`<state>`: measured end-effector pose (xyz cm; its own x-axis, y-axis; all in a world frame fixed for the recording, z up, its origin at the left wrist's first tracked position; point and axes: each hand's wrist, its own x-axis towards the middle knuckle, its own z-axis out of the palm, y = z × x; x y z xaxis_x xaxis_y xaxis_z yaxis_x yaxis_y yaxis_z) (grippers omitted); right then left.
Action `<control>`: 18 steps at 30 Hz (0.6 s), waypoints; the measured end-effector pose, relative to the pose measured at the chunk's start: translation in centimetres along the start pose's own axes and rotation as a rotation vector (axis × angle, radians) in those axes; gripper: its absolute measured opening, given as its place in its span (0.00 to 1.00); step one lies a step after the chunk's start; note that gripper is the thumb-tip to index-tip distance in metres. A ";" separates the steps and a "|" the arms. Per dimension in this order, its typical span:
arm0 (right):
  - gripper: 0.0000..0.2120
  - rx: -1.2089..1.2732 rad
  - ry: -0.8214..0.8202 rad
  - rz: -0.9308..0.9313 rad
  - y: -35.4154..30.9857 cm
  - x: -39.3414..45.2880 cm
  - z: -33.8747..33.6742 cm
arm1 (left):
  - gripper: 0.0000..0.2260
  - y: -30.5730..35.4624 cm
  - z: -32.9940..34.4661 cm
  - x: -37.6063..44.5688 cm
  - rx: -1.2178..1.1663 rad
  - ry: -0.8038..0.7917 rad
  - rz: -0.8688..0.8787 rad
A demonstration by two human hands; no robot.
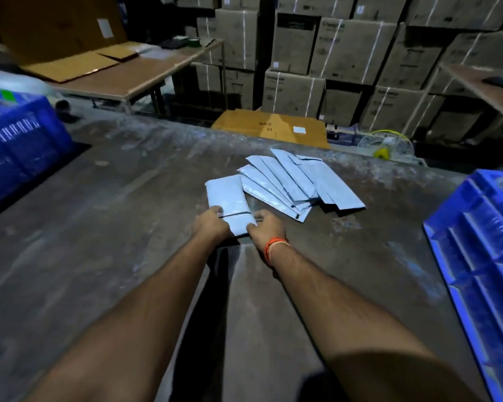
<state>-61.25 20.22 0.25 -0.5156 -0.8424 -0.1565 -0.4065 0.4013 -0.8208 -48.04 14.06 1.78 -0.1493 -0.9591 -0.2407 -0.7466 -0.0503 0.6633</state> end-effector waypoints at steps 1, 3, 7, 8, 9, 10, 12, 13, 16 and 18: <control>0.17 0.026 0.006 0.002 -0.3 0.2 0.5 | 0.20 -0.4 -0.1 0.2 -0.028 -0.037 0.017; 0.17 0.079 0.014 0.020 -0.1 0.7 0.8 | 0.21 -0.6 -0.1 -0.2 -0.069 -0.059 0.019; 0.12 0.185 0.079 0.126 2.0 1.5 -0.7 | 0.21 -1.0 1.9 -1.4 -0.299 -0.161 -0.027; 0.13 0.202 0.100 0.153 3.0 1.5 -1.5 | 0.19 -1.2 2.9 -1.8 -0.340 -0.192 -0.017; 0.13 0.214 0.120 0.175 3.9 1.2 -2.6 | 0.18 -1.0 3.8 -2.9 -0.355 -0.229 -0.004; 0.12 0.225 0.130 0.187 5.0 1.0 -3.7 | 0.18 -0.4 4.5 -4.1 -0.367 -0.279 0.010; 0.10 0.241 0.123 0.179 7.1 -0.1 -6.1 | 0.17 1.0 5.6 -6.9 -0.390 -0.398 0.003; 0.09 0.235 0.096 0.174 8.1 -0.7 -7.3 | 0.13 1.5 6.2 -7.7 -0.365 -0.423 -0.013; 0.10 0.205 0.021 0.182 11.1 -3.2 -11.5 | 0.06 2.7 8.0 -8.9 -0.212 -0.242 0.015; 0.12 0.183 0.027 0.178 12.3 -4.8 -13.6 | 0.04 2.8 8.3 -8.5 -0.070 -0.068 0.036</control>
<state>-74.04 34.04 -1.59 -0.5878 -0.7535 -0.2946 -0.1654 0.4684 -0.8679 -54.19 24.38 -0.19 -0.2206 -0.9396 -0.2618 -0.6930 -0.0379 0.7199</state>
